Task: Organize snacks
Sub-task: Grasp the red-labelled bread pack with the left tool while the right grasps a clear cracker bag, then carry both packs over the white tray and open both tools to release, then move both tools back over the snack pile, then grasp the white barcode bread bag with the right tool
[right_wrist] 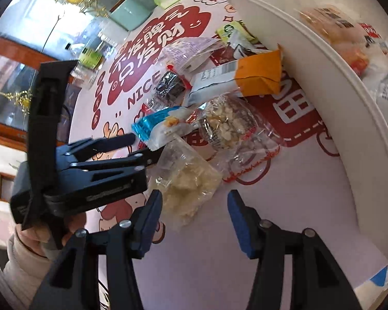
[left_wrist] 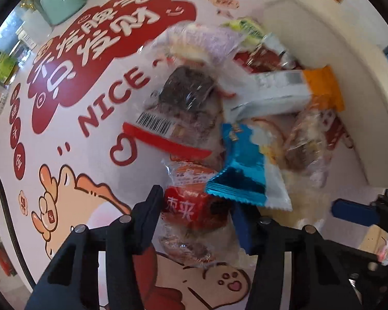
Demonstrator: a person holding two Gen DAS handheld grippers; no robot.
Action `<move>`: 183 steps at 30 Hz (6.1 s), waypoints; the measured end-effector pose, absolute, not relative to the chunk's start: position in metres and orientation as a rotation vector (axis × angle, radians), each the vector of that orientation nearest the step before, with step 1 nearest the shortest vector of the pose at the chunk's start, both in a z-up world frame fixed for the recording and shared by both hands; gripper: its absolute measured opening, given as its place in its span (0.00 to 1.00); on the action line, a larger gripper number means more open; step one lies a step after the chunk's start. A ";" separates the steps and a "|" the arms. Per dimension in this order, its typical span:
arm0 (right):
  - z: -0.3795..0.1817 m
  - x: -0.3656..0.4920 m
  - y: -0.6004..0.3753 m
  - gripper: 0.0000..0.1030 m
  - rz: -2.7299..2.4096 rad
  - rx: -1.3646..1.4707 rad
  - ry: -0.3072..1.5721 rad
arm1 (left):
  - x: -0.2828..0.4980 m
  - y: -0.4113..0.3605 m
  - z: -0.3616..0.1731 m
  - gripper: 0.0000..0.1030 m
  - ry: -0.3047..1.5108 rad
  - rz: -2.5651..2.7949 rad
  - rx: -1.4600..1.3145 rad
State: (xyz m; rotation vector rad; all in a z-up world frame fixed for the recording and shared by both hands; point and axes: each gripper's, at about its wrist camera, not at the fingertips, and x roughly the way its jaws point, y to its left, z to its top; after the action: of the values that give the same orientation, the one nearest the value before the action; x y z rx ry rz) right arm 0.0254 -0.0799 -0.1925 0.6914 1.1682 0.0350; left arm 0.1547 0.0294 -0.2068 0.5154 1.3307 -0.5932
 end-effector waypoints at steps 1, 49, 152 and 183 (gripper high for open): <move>-0.194 0.024 -0.081 0.53 0.030 0.702 1.165 | 0.154 0.031 -0.206 0.46 1.319 -0.595 0.506; -0.089 0.007 -0.086 0.33 0.109 0.201 0.879 | 0.076 0.005 -0.062 0.44 1.037 -0.466 0.454; -0.077 0.154 -0.097 0.43 0.175 0.120 1.040 | 0.178 0.045 -0.117 0.86 1.120 -0.294 0.401; -0.186 0.268 -0.105 0.47 0.117 0.263 1.331 | 0.228 0.014 -0.176 0.86 1.214 -0.488 0.351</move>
State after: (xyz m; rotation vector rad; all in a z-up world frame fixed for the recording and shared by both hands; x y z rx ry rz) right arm 0.2680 -0.1049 -0.1861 0.2632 1.3305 0.1167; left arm 0.2280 0.0136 -0.1759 0.3510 1.2135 -0.4881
